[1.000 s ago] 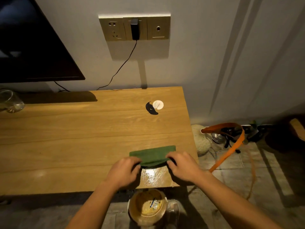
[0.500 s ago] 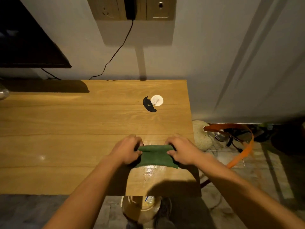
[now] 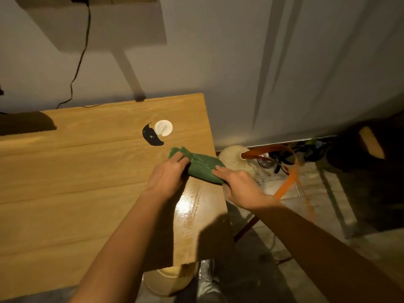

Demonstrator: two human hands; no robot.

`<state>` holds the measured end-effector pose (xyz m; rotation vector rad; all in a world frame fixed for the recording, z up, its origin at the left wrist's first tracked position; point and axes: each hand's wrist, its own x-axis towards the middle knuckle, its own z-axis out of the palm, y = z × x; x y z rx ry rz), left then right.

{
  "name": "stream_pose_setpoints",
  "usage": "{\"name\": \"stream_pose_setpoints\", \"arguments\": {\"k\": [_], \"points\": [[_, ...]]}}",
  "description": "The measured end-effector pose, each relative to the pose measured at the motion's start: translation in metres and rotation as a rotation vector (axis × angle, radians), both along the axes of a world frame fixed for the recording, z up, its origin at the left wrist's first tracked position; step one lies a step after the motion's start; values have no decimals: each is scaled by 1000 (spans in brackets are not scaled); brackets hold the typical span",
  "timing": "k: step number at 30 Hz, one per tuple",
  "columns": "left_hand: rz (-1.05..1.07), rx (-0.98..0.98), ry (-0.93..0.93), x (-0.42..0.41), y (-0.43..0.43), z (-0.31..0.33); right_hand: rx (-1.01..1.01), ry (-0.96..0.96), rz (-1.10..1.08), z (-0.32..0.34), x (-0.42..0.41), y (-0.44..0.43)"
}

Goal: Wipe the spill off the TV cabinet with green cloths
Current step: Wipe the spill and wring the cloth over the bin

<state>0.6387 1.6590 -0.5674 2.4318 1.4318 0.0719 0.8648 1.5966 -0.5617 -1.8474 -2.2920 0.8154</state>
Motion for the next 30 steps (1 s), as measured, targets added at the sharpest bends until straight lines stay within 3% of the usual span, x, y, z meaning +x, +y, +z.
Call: {"name": "stream_pose_setpoints", "arguments": {"k": [5,15,26,30], "points": [[-110,11,64,-16,-44,-4,-14,106,-138,-6,-15,-54],[-322,-11,59,-71,-147,-2,32,85,-412,-18,-90,-198],[-269,-23,13,-221,-261,19,-88,80,-365,-11,-221,-273],[-120,-233,144,-265,-295,17,-147,36,-172,9,-242,-272]]}}
